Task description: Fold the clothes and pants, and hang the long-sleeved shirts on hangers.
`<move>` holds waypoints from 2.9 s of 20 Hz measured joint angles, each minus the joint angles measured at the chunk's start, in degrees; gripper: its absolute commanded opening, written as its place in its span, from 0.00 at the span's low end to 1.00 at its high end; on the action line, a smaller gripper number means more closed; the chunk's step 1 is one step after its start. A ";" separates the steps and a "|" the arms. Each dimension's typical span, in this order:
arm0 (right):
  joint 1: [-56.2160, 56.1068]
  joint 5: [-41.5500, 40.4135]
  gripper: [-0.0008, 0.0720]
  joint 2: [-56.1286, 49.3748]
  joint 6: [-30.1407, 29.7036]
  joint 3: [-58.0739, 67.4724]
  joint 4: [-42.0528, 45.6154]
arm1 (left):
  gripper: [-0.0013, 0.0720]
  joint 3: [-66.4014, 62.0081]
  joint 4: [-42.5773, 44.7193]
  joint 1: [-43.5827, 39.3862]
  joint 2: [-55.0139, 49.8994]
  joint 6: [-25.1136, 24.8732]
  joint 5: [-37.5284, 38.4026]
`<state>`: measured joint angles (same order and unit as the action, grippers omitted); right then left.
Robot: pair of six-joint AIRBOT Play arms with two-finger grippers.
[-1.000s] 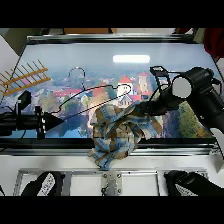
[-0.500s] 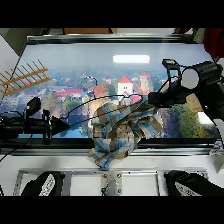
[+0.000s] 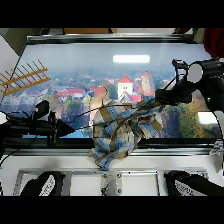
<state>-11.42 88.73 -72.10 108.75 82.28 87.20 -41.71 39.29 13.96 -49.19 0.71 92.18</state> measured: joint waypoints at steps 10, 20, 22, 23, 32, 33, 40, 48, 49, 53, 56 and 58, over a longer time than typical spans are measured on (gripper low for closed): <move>0.24 0.20 0.04 1.99 -0.59 0.04 -3.50 | 0.03 0.02 -0.11 -9.97 -5.05 3.89 -13.42; -3.21 5.40 0.04 3.39 -4.66 5.07 -3.78 | 0.03 0.02 -6.19 -14.27 -13.88 0.24 -19.43; -4.98 5.77 0.04 3.39 -4.85 6.56 -3.39 | 0.03 0.00 -6.93 -14.40 -14.60 -0.59 -19.98; -6.05 5.81 0.04 3.39 -4.90 7.13 -3.34 | 0.03 -0.02 -7.19 -14.45 -14.84 -0.85 -20.24; -19.06 0.24 0.04 1.51 -4.15 8.68 -3.43 | 0.03 -0.02 -7.89 -14.51 -15.34 -2.95 -20.39; -20.06 -0.52 0.04 0.83 -4.24 8.72 -3.43 | 0.03 -0.02 -7.89 -14.51 -15.28 -3.26 -20.17; -25.31 -7.17 0.04 -2.95 -5.29 10.01 -3.89 | 0.03 -0.02 -7.61 -14.51 -13.51 -4.72 -18.88; -30.73 -10.73 0.04 -4.24 -6.60 11.41 -6.29 | 0.03 -0.02 -7.43 -14.53 -13.25 -5.38 -18.93; -30.91 -10.93 0.04 -4.31 -6.75 11.43 -6.64 | 0.03 -0.02 -7.45 -14.53 -13.25 -5.40 -18.91; -31.17 -10.97 0.22 -4.37 -6.93 11.47 -7.50 | 0.03 -0.02 -7.45 -14.53 -13.25 -5.51 -18.71; -31.23 -10.54 0.93 -4.37 -6.99 11.52 -7.89 | 0.03 -0.02 -7.43 -14.53 -13.25 -5.51 -18.67; -31.23 -9.44 0.93 -4.35 -7.06 11.52 -7.89 | 0.03 -0.02 -7.45 -14.53 -13.25 -5.49 -18.67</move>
<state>-42.65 79.29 -76.44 101.69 93.80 79.31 -41.74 31.83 -0.58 -62.43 -4.78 73.52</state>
